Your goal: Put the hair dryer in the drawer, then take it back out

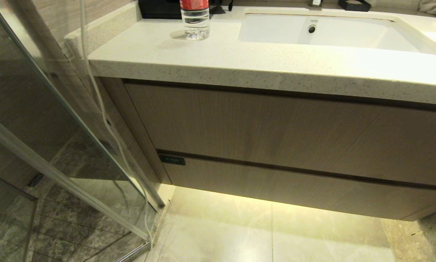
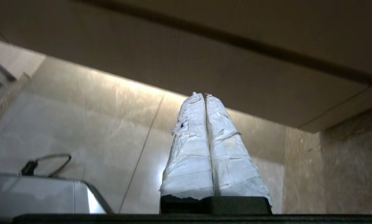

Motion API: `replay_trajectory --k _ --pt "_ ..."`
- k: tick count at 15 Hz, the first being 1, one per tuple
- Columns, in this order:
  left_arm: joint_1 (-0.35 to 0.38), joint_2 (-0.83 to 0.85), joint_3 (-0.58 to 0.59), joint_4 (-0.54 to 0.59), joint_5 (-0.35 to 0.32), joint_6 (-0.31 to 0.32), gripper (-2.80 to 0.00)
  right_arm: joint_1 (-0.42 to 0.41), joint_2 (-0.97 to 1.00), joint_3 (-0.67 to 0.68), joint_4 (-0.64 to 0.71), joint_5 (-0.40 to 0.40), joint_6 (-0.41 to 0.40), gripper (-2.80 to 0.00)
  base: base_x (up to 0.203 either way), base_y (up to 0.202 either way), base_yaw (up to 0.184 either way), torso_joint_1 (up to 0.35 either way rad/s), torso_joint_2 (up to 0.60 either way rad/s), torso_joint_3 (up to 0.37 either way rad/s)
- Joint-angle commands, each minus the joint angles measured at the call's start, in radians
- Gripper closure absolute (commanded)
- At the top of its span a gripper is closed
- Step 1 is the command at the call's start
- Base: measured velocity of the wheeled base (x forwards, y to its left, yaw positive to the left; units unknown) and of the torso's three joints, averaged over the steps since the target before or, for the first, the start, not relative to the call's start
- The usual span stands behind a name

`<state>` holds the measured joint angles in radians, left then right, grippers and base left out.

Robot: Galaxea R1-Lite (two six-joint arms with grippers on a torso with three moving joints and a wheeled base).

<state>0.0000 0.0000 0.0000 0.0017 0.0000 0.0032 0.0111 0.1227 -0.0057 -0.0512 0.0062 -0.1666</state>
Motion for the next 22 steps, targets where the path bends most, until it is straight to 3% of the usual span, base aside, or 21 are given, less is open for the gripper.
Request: replay_trajectory --k 1,3,4,6,12,22 --pt "0.0 0.0 0.0 0.0 0.0 0.0 0.0 -0.002 -0.122 0.006 -0.013 0.0 0.053 0.0 0.0 0.0 0.0 0.0 0.0 0.0" --pt "0.0 0.0 0.0 0.0 0.0 0.0 0.0 -0.004 -0.122 0.006 0.058 -0.008 0.169 0.0 0.0 0.0 0.0 0.0 0.0 0.0" --pt "0.0 0.0 0.0 0.0 0.0 0.0 0.0 -0.005 -0.121 0.003 0.076 -0.012 0.187 0.0 0.0 0.0 0.0 0.0 0.0 0.0" --pt "0.0 0.0 0.0 0.0 0.0 0.0 0.0 -0.005 -0.121 0.007 0.057 -0.008 0.137 0.0 0.0 0.0 0.0 0.0 0.0 0.0" --pt "0.0 0.0 0.0 0.0 0.0 0.0 0.0 -0.005 -0.121 0.007 0.056 -0.015 0.198 0.0 0.0 0.0 0.0 0.0 0.0 0.0" --pt "0.0 0.0 0.0 0.0 0.0 0.0 0.0 -0.005 -0.12 0.007 0.056 -0.015 0.205 0.0 0.0 0.0 0.0 0.0 0.0 0.0"
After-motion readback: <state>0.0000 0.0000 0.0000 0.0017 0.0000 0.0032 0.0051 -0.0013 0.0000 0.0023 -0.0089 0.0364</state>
